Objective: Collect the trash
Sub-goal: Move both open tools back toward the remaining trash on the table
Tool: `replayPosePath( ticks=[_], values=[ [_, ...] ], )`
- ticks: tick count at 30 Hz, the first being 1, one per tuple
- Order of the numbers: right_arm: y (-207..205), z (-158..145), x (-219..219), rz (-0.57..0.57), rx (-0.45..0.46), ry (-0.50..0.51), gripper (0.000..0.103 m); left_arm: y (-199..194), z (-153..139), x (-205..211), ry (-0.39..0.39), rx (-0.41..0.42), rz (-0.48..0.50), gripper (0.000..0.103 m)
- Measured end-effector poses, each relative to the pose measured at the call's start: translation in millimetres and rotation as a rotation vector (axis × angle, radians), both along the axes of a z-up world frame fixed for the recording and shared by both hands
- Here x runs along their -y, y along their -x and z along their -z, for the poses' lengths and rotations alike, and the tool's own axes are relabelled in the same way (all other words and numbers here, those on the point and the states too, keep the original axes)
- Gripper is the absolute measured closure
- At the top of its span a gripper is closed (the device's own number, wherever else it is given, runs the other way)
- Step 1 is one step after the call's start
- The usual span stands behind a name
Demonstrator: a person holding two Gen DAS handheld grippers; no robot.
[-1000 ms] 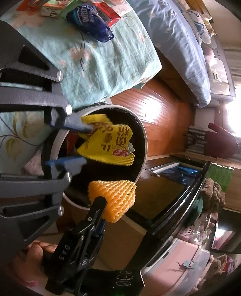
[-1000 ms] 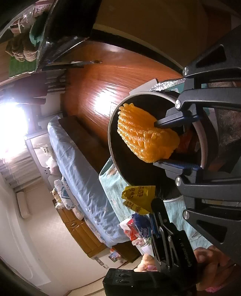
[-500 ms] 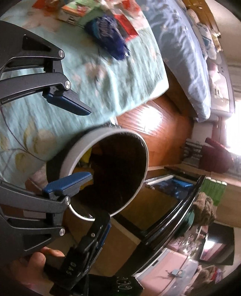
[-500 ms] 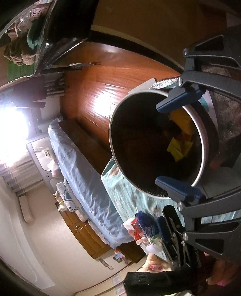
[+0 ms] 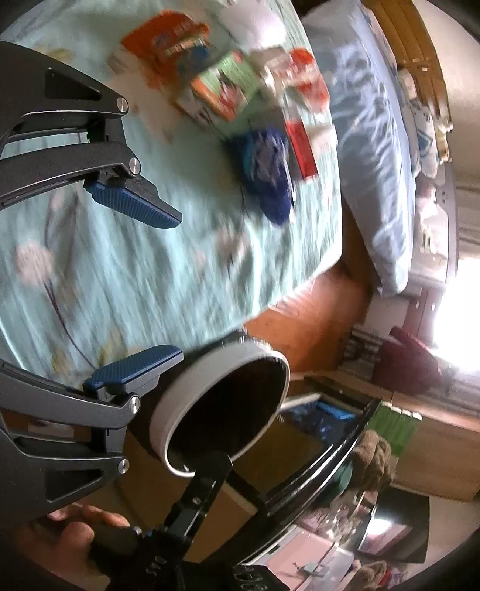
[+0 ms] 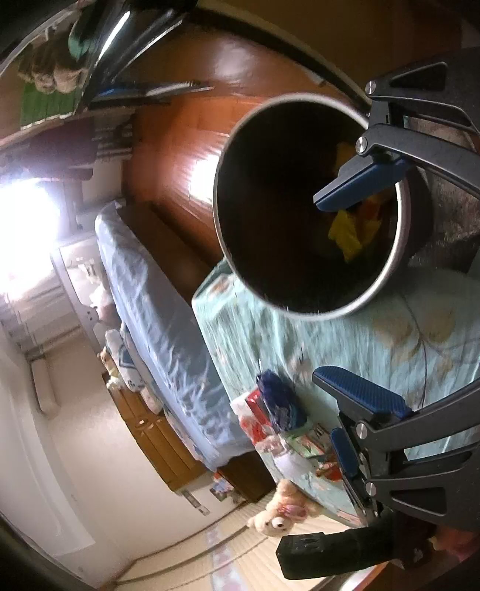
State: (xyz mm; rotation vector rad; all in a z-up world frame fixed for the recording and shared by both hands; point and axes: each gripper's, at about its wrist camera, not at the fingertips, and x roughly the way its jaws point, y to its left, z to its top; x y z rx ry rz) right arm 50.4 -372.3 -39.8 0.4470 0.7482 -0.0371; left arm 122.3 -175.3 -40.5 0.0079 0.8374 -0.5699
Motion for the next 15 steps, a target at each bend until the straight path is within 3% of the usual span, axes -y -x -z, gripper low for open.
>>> replayPosePath(
  ticks=[11,15],
  values=[
    [-25.5,3.4,-56.2,-0.136,0.003,-0.018,0.015,0.2,6.5,-64.6,0.005,-0.002,-0.140,0.036],
    [-35.2,7.3,-80.0,-0.194,-0.001,-0.020,0.010,2.4,9.7,-89.3,0.003,-0.004,-0.192,0.036]
  ],
)
